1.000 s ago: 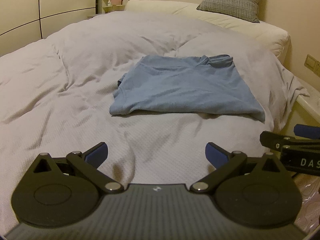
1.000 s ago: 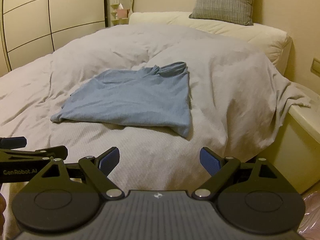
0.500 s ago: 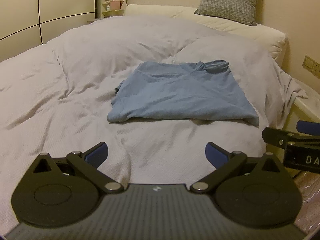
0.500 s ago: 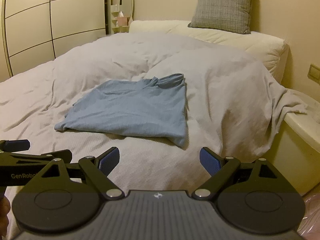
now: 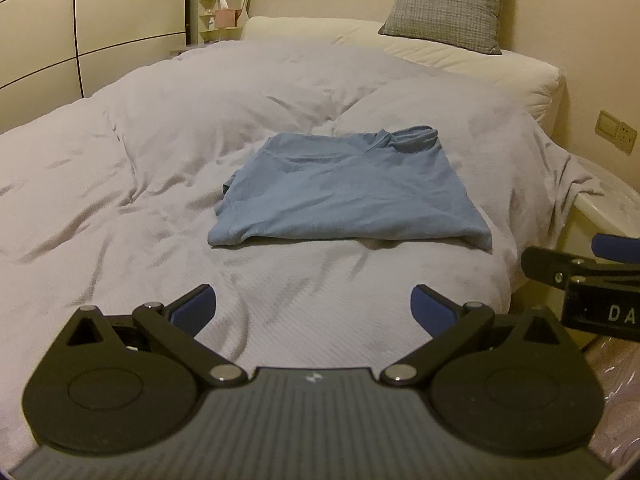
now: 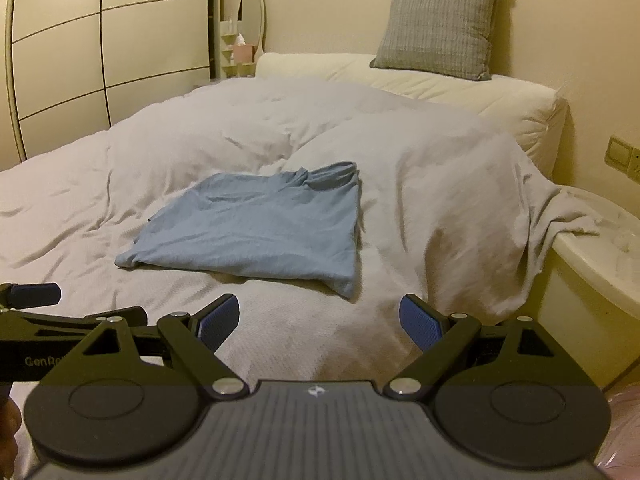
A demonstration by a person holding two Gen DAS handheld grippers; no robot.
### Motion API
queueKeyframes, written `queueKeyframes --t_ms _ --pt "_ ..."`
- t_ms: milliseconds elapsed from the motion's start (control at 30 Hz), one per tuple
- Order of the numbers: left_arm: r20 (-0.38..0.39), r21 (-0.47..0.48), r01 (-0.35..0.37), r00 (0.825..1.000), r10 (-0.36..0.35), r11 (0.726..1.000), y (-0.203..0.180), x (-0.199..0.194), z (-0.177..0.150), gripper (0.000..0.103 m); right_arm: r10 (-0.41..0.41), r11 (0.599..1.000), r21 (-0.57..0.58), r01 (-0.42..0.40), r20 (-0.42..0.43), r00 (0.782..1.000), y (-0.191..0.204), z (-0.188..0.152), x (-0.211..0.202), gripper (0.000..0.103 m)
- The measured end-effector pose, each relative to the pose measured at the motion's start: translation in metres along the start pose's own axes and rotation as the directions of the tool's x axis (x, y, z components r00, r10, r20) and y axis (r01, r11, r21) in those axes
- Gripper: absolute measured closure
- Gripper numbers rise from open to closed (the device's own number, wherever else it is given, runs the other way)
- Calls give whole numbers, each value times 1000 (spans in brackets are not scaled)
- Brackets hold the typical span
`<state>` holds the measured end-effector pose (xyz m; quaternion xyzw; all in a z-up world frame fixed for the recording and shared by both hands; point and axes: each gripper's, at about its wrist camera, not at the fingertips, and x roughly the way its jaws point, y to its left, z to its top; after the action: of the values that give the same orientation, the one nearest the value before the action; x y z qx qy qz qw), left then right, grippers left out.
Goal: Fold clothes
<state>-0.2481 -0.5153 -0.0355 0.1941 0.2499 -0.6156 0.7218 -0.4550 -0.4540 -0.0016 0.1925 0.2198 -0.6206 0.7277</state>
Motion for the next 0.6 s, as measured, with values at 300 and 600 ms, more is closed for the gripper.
queueKeyframes --t_ms 300,600 --pt "26 -2 4 1000 -4 1000 -9 -29 -1 1 -10 1000 13 9 18 1000 -9 -1 -28 14" --pt "22 -31 -6 1000 7 1000 -9 -58 -11 1 -19 999 32 18 26 999 -17 -8 -59 14"
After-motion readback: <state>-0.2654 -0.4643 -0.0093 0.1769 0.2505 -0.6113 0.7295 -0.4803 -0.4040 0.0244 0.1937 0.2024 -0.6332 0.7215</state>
